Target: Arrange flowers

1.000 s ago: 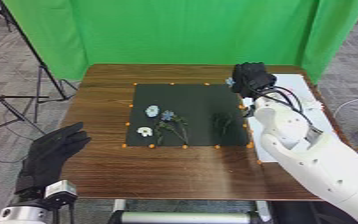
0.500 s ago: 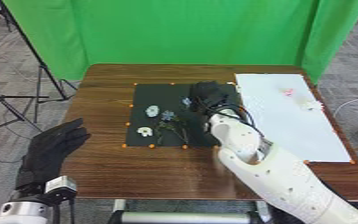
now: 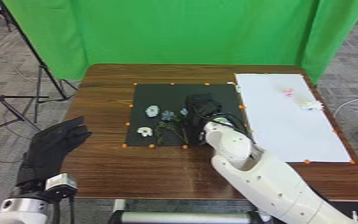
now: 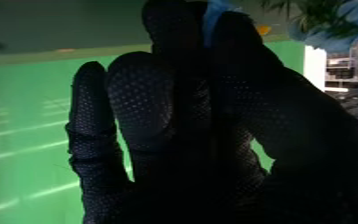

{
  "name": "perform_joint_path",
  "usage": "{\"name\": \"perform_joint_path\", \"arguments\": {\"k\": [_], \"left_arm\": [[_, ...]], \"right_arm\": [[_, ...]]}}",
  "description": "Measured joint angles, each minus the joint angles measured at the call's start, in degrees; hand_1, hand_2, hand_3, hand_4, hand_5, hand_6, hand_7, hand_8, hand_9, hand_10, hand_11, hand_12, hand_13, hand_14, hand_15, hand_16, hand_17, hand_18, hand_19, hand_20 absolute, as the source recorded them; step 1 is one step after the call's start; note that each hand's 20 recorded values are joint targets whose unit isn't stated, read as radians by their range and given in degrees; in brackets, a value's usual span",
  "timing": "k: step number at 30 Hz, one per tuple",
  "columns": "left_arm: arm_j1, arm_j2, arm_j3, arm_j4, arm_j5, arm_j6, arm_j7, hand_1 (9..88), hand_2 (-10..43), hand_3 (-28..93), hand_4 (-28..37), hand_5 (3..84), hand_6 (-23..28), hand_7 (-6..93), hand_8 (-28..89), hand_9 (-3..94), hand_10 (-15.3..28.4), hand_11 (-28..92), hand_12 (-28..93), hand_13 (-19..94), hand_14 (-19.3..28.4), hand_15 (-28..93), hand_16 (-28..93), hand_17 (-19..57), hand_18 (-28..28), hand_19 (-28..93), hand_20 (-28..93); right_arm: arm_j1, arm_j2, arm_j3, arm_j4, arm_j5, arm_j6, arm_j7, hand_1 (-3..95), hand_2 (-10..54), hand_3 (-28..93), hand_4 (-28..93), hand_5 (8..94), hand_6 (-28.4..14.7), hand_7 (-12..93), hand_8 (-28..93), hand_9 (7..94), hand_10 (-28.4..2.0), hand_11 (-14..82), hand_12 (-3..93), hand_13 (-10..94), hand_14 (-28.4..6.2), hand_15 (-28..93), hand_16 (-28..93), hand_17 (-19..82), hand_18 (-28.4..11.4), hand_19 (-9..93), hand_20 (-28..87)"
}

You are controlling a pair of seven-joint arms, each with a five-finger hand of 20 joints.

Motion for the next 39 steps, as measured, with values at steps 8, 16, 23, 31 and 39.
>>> {"name": "perform_joint_path", "arguments": {"k": [8, 16, 23, 31, 39], "left_arm": [[-0.78, 0.32, 0.18, 0.21, 0.03, -0.23, -0.45, 27.6, 4.5, 82, -13.7, 47.9, 14.8, 15.4, -8, 41.1, 22.9, 39, 11, 29, 28.4, 61, -12, -9.6, 21.8, 56, 16], [-0.73, 0.33, 0.2, 0.21, 0.06, -0.23, -0.52, 27.6, 4.6, 82, -13.7, 47.8, 14.6, 15.5, -8, 41.2, 22.9, 39, 11, 29, 28.4, 61, -12, -9.6, 21.8, 56, 16], [-0.29, 0.31, 0.16, 0.05, 0.06, -0.15, -0.49, 27.6, 4.6, 82, -13.7, 47.9, 14.7, 15.5, -8, 41.2, 22.9, 39, 11, 29, 28.4, 61, -12, -9.6, 21.8, 56, 16], [3.08, 0.3, -0.15, -0.83, -0.17, 0.87, 0.76, 27.6, 4.6, 82, -13.6, 47.8, 14.7, 15.5, -8, 41.2, 22.9, 39, 11, 29, 28.4, 61, -12, -9.5, 21.8, 56, 16], [3.67, 0.31, -0.02, -1.16, -0.28, 1.68, 1.58, 27.7, 4.6, 82, -13.7, 47.8, 14.7, 15.4, -8, 41.1, 22.9, 39, 11, 29, 28.4, 61, -12, -9.5, 21.8, 56, 16]], "right_arm": [[0.04, -1.4, 0.16, 0.39, 0.22, -0.5, 0.98, 38.5, -7.7, 85, -28, 65.3, -2.6, 24, -12, 69.5, -13.0, 27.4, 18.0, 64, -8.7, 70, 19, 23, -20.5, 82, 16], [0.15, -1.35, 0.61, -0.62, 0.48, -2.67, 1.81, 33.5, -7.4, 88, -28, 58.5, -5.7, 21, -13, 60.9, -16.5, 26.3, 16.7, 58, -11.2, 72, 17, 19, -22.0, 80, 16], [0.7, 0.01, 0.34, -2.6, 1.35, -6.63, 3.53, 30.9, -7.0, 88, -28, 54.9, -7.9, 18, -12, 55.7, -18.9, 25.0, 16.7, 54, -13.7, 74, 16, 16, -23.1, 79, 16], [1.48, 7.96, 1.83, -12.78, 11.35, -6.6, 2.81, 29.6, -4.8, 87, -28, 52.1, -8.3, 17, -11, 53.7, -19.3, 23.8, 16.4, 56, -12.1, 73, 14, 22, -21.3, 80, 14], [-5.99, 20.25, 18.14, -20.31, 15.16, -4.57, 0.99, 29.4, -3.9, 86, -27, 51.1, -7.8, 17, -11, 53.4, -19.0, 21.8, 16.5, 63, -7.8, 81, 17, 28, -18.1, 83, 13]]}}
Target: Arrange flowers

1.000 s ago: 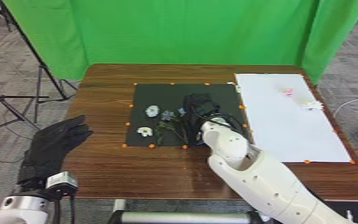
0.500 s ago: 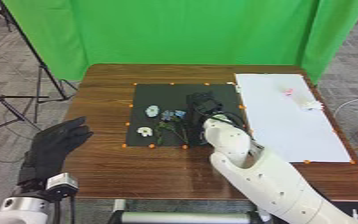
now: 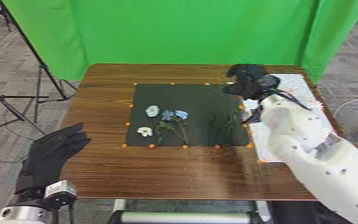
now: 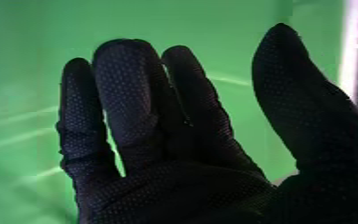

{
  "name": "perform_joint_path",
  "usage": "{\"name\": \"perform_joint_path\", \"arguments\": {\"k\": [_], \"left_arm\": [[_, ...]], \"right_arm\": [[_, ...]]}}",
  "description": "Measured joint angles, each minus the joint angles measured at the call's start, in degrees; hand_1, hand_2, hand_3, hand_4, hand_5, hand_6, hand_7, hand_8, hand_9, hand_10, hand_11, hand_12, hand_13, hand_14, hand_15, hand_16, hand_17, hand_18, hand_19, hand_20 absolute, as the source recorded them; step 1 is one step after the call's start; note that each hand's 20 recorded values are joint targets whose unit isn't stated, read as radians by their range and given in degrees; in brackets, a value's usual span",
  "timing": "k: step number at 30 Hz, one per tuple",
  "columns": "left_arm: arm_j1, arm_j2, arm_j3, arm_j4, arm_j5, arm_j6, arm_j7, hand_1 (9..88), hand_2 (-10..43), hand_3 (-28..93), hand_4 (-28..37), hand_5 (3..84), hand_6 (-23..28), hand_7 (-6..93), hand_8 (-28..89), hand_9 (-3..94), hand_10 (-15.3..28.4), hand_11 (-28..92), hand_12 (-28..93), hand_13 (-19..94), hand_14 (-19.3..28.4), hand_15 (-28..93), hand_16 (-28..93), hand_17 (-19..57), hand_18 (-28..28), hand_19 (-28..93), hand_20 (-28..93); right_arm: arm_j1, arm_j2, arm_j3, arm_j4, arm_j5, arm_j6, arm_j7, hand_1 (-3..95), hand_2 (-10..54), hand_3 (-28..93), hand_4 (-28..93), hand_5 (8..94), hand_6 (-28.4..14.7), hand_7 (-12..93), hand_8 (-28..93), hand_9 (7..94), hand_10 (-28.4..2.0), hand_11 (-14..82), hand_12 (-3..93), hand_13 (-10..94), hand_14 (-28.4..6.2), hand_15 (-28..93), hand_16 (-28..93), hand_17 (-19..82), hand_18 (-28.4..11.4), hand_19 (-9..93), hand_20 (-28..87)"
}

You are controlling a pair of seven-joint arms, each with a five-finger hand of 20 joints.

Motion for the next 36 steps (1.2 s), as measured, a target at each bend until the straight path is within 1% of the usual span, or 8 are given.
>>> {"name": "perform_joint_path", "arguments": {"k": [6, 10, 16, 23, 26, 27, 30, 36], "left_arm": [[0.43, -0.11, -0.07, -0.22, 0.0, 0.16, 0.23, 27.6, 4.6, 82, -13.7, 47.9, 14.7, 15.3, -8, 41.2, 22.8, 39, 11, 29, 28.4, 62, -12, -9.4, 21.9, 56, 16], [0.23, -0.09, 0.26, -0.21, 0.0, 0.18, 0.52, 27.6, 4.6, 82, -13.7, 47.9, 14.8, 15.3, -8, 41.1, 22.8, 39, 11, 29, 28.4, 62, -12, -9.3, 21.9, 56, 16], [0.17, -0.03, 0.86, -0.18, -0.3, 0.51, 1.88, 27.6, 4.5, 82, -13.8, 47.8, 14.7, 15.4, -8, 41.1, 22.8, 39, 11, 29, 28.4, 62, -12, -9.4, 21.8, 56, 16], [0.4, 0.59, 1.33, -0.06, -1.03, 1.19, 3.55, 27.5, 4.5, 82, -13.9, 47.9, 14.7, 15.4, -8, 41.0, 22.8, 39, 11, 29, 28.4, 62, -12, -9.4, 21.8, 56, 16], [0.26, 0.85, 1.41, -0.01, -1.06, 1.2, 3.62, 27.5, 4.5, 82, -13.8, 47.9, 14.8, 15.4, -8, 41.0, 22.8, 40, 11, 29, 28.4, 62, -12, -9.4, 21.8, 56, 16], [0.19, 0.86, 1.41, 0.01, -1.06, 1.19, 3.6, 27.6, 4.5, 82, -13.9, 47.9, 14.8, 15.4, -8, 41.0, 22.8, 39, 11, 29, 28.4, 62, -12, -9.4, 21.8, 56, 16], [-0.04, 0.89, 1.41, 0.11, -1.08, 1.16, 3.58, 27.6, 4.6, 82, -13.9, 47.9, 14.8, 15.4, -8, 41.0, 22.8, 39, 11, 29, 28.4, 62, -12, -9.4, 21.8, 56, 16], [-0.22, 1.19, 1.44, 0.32, -2.09, 1.06, 3.98, 27.6, 4.6, 82, -13.9, 47.9, 14.7, 15.5, -8, 41.1, 22.8, 39, 11, 29, 28.4, 62, -12, -9.4, 21.9, 56, 16]], "right_arm": [[-5.09, 8.31, 9.3, 7.81, -0.2, -0.24, 0.86, 28.3, -4.3, 86, -28, 47.6, -8.4, 16, -10, 49.8, -19.6, 18.8, 16.3, 64, -7.6, 85, 17, 29, -17.9, 85, 11], [-5.25, 9.08, 13.02, 14.4, -1.04, -5.97, 4.22, 25.1, -3.0, 84, -28, 44.7, -8.9, 15, -10, 46.6, -20.6, 16.6, 16.2, 62, -8.0, 85, 17, 28, -18.5, 86, 10], [-4.36, 7.33, 15.03, 18.59, -2.11, -12.45, 7.51, 22.8, -2.6, 84, -28, 40.0, -8.7, 13, -9, 41.9, -21.1, 13.3, 16.4, 60, -9.4, 86, 15, 27, -19.3, 86, 10], [-2.4, 4.32, 14.62, 22.26, -1.51, -12.52, 8.7, 23.3, -2.9, 84, -28, 39.7, -7.3, 13, -9, 41.9, -20.3, 12.8, 16.2, 60, -9.5, 86, 14, 27, -19.7, 86, 9], [-2.24, 3.72, 14.32, 22.89, -1.53, -12.67, 9.55, 23.8, -3.2, 84, -28, 40.6, -6.2, 14, -10, 42.9, -19.7, 13.0, 16.2, 60, -9.6, 85, 14, 27, -19.7, 85, 9], [-2.25, 3.55, 14.32, 23.01, -1.52, -12.74, 9.81, 24.1, -3.5, 85, -28, 42.1, -5.2, 14, -10, 44.2, -18.2, 13.1, 16.0, 60, -9.6, 85, 14, 27, -19.7, 85, 9], [-2.5, 3.27, 14.32, 23.31, -1.47, -12.39, 10.04, 24.7, -4.2, 85, -28, 43.2, -3.9, 16, -11, 45.7, -17.1, 13.7, 15.9, 61, -9.7, 84, 14, 27, -19.8, 85, 9], [-2.46, 2.69, 13.38, 25.13, -1.32, -10.18, 9.91, 25.6, -4.8, 85, -28, 43.4, -1.8, 17, -12, 46.1, -15.9, 13.5, 15.5, 61, -9.7, 83, 14, 27, -19.8, 85, 9]]}}
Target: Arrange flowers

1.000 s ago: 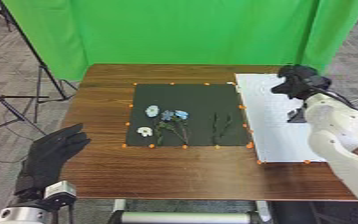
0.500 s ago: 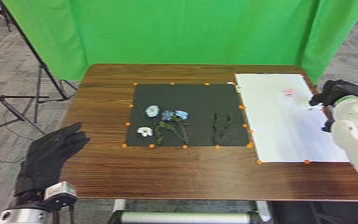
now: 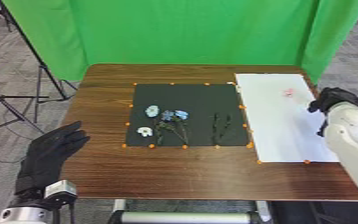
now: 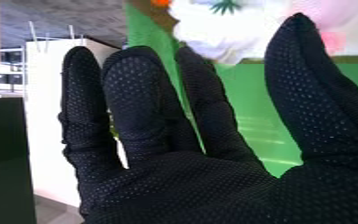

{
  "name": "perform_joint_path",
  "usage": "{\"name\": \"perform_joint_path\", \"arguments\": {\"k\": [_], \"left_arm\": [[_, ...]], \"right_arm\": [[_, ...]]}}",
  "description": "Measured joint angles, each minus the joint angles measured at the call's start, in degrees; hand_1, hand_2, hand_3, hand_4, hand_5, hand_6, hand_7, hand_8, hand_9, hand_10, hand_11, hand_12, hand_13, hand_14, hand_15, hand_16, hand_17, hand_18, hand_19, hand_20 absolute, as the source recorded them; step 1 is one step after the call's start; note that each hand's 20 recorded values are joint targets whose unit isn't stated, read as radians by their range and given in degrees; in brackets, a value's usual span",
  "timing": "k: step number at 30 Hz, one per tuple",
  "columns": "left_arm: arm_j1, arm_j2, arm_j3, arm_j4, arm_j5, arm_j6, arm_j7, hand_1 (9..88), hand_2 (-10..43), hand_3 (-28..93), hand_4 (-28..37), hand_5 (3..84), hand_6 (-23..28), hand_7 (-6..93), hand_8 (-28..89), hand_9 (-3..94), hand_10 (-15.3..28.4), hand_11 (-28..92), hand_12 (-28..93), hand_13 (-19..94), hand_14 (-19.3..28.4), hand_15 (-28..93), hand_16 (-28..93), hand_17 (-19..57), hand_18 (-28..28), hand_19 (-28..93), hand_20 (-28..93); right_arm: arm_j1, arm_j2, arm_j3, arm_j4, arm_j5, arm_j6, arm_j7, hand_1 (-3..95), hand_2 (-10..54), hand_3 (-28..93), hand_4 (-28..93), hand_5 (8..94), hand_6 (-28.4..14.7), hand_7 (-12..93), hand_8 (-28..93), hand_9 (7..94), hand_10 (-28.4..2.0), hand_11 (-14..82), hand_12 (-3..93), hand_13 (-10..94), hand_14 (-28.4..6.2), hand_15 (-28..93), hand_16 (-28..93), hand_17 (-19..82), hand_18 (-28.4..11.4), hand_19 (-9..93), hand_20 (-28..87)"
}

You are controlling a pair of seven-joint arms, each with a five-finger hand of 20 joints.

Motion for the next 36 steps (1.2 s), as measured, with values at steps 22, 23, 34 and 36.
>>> {"name": "perform_joint_path", "arguments": {"k": [22, 23, 34, 36], "left_arm": [[-1.51, -0.01, 0.45, 0.35, 0.24, -0.18, -1.08, 27.7, 4.8, 82, -13.6, 47.9, 14.7, 15.6, -9, 41.1, 22.8, 40, 11, 29, 28.4, 62, -12, -9.5, 21.8, 56, 16], [-1.5, -0.02, 0.45, 0.35, 0.24, -0.18, -1.09, 27.7, 4.8, 82, -13.6, 47.9, 14.7, 15.6, -9, 41.0, 22.8, 40, 11, 29, 28.4, 62, -12, -9.5, 21.8, 56, 16], [-0.29, -0.46, -0.32, 0.08, 0.24, -0.09, -1.25, 27.7, 4.9, 82, -13.5, 47.8, 14.8, 15.5, -8, 41.0, 22.8, 40, 11, 29, 28.4, 62, -12, -9.5, 21.8, 56, 16], [-0.21, -0.48, -0.33, 0.06, 0.24, -0.09, -1.3, 27.7, 4.9, 82, -13.6, 47.8, 14.8, 15.5, -8, 41.0, 22.8, 40, 11, 29, 28.4, 62, -12, -9.5, 21.8, 56, 16]], "right_arm": [[0.91, -2.1, -6.17, 1.63, -5.82, 10.46, -1.41, 53.5, -9.5, 74, -28, 79.5, 3.6, 29, -2, 90.7, -4.6, 10.1, 36.1, 76, -2.5, 72, 19, 34, -15.2, 83, 10], [0.78, -2.06, -6.23, 1.55, -5.75, 10.78, -1.22, 53.7, -9.5, 74, -28, 80.0, 3.3, 28, -1, 90.9, -4.7, 10.2, 36.5, 77, -2.5, 72, 19, 34, -15.2, 83, 10], [0.88, 0.97, -14.27, -4.07, -3.95, 22.37, -1.11, 54.6, -9.5, 75, -28, 82.3, 2.0, 25, 1, 92.5, -4.5, 10.5, 37.4, 78, -2.4, 71, 20, 35, -16.0, 85, 9], [1.89, 0.94, -15.99, -5.66, -3.68, 22.54, -1.93, 54.6, -9.5, 76, -28, 82.4, 2.0, 25, 2, 92.6, -4.5, 10.4, 37.4, 78, -2.5, 71, 20, 35, -15.9, 85, 9]]}}
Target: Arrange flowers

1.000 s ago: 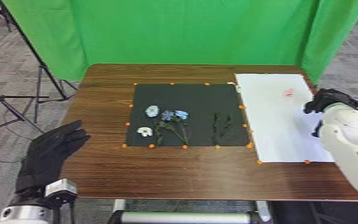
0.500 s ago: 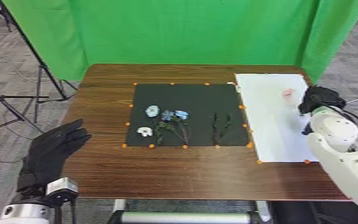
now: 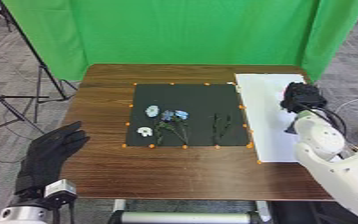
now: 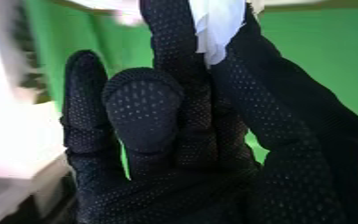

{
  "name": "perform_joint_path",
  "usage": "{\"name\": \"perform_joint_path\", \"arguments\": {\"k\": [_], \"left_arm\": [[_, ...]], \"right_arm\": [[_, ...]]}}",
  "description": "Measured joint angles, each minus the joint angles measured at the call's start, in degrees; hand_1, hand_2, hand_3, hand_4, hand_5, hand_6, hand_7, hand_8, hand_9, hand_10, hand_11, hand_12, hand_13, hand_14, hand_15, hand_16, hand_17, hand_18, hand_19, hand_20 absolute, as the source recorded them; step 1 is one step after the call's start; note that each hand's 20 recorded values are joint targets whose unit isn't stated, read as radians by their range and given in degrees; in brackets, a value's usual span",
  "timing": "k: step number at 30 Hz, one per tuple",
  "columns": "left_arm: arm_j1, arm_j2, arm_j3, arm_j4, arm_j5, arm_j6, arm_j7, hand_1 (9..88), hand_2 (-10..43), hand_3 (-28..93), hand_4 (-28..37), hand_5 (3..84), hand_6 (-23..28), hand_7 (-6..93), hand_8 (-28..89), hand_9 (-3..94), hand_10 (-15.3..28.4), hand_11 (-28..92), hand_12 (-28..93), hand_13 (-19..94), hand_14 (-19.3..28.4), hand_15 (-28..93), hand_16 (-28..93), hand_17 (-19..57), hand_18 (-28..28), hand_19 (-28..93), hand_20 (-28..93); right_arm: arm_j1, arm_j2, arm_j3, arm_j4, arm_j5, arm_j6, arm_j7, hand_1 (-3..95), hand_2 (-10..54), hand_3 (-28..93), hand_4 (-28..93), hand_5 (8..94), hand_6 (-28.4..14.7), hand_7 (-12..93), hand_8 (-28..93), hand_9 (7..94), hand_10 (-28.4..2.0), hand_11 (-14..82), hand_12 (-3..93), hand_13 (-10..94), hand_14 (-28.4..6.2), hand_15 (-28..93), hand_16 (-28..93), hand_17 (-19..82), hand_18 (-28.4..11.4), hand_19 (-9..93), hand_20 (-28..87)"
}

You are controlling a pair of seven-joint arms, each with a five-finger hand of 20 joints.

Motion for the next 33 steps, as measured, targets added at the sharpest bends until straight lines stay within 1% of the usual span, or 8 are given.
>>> {"name": "perform_joint_path", "arguments": {"k": [6, 12, 17, 22, 25, 28, 33], "left_arm": [[-0.01, -0.17, 0.0, -0.02, 0.04, 0.0, -0.29, 27.8, 5.0, 82, -13.7, 47.9, 14.8, 15.5, -8, 41.1, 22.9, 40, 11, 29, 28.4, 62, -12, -9.5, 21.8, 56, 16], [0.0, -0.32, -0.15, -0.05, 0.1, -0.01, -0.51, 27.7, 5.0, 82, -13.5, 47.9, 14.8, 15.4, -8, 41.1, 22.9, 40, 11, 29, 28.4, 62, -12, -9.5, 21.8, 56, 16], [-0.04, -0.4, -0.19, -0.05, 0.24, -0.04, -0.7, 27.7, 5.1, 82, -13.4, 47.9, 14.7, 15.5, -8, 41.1, 22.8, 40, 11, 29, 28.4, 62, -12, -9.5, 21.9, 56, 16], [-0.2, -0.42, -0.21, -0.03, 0.31, -0.09, -0.86, 27.7, 5.0, 82, -13.4, 47.9, 14.7, 15.7, -9, 41.2, 22.9, 40, 11, 29, 28.4, 62, -12, -9.5, 21.8, 56, 16], [-0.19, -0.42, -0.57, -0.03, 0.33, -0.1, -1.04, 27.7, 5.0, 82, -13.5, 47.9, 14.7, 15.7, -9, 41.1, 22.9, 40, 11, 29, 28.4, 62, -12, -9.5, 21.8, 56, 16], [-0.2, -0.46, -0.98, -0.02, 0.45, -0.25, -1.45, 27.7, 5.0, 82, -13.5, 47.9, 14.8, 15.6, -9, 41.1, 22.9, 40, 11, 29, 28.3, 62, -12, -9.5, 21.8, 56, 16], [-0.58, -0.57, -1.05, 0.03, 0.77, -0.71, -2.17, 27.7, 5.1, 82, -13.5, 47.9, 14.7, 15.6, -9, 41.1, 22.9, 40, 11, 29, 28.4, 62, -12, -9.5, 21.8, 56, 16]], "right_arm": [[3.52, -2.19, -3.32, -2.43, 0.45, -0.13, -4.2, 54.5, -9.5, 76, -28, 82.6, 1.9, 24, 2, 92.5, -4.5, 10.3, 37.5, 78, -2.5, 71, 20, 35, -15.9, 85, 9], [5.28, -6.63, -6.3, -2.8, 0.48, -0.13, -5.13, 54.4, -9.5, 76, -28, 82.7, 1.9, 24, 2, 92.6, -4.6, 10.2, 37.5, 78, -2.4, 71, 20, 35, -15.9, 85, 9], [5.46, -8.94, -9.85, -4.06, 0.47, -0.1, -6.34, 54.3, -9.5, 76, -28, 82.7, 2.1, 24, 2, 92.6, -4.7, 10.2, 37.4, 78, -2.4, 71, 20, 35, -16.0, 85, 8], [4.6, -11.01, -11.07, -4.31, -0.05, -0.06, -6.74, 54.2, -9.5, 76, -28, 82.9, 2.1, 24, 2, 92.6, -5.0, 10.1, 37.3, 78, -2.4, 71, 21, 35, -16.1, 85, 8], [3.78, -11.95, -11.19, -4.31, -0.11, 0.03, -6.68, 54.1, -9.5, 76, -28, 82.8, 2.0, 24, 2, 92.5, -5.2, 10.1, 37.3, 78, -2.4, 71, 21, 35, -16.2, 85, 8], [3.34, -12.51, -11.72, -4.31, -0.12, 0.21, -6.56, 54.1, -9.5, 76, -28, 82.5, 1.8, 24, 2, 92.1, -5.3, 9.9, 37.3, 77, -2.5, 71, 21, 34, -16.4, 85, 8], [3.17, -13.03, -12.27, -4.23, -0.16, 0.36, -6.16, 53.9, -9.5, 77, -28, 81.0, 1.9, 24, 1, 90.6, -5.8, 9.5, 36.7, 76, -2.8, 71, 22, 33, -16.4, 85, 8]]}}
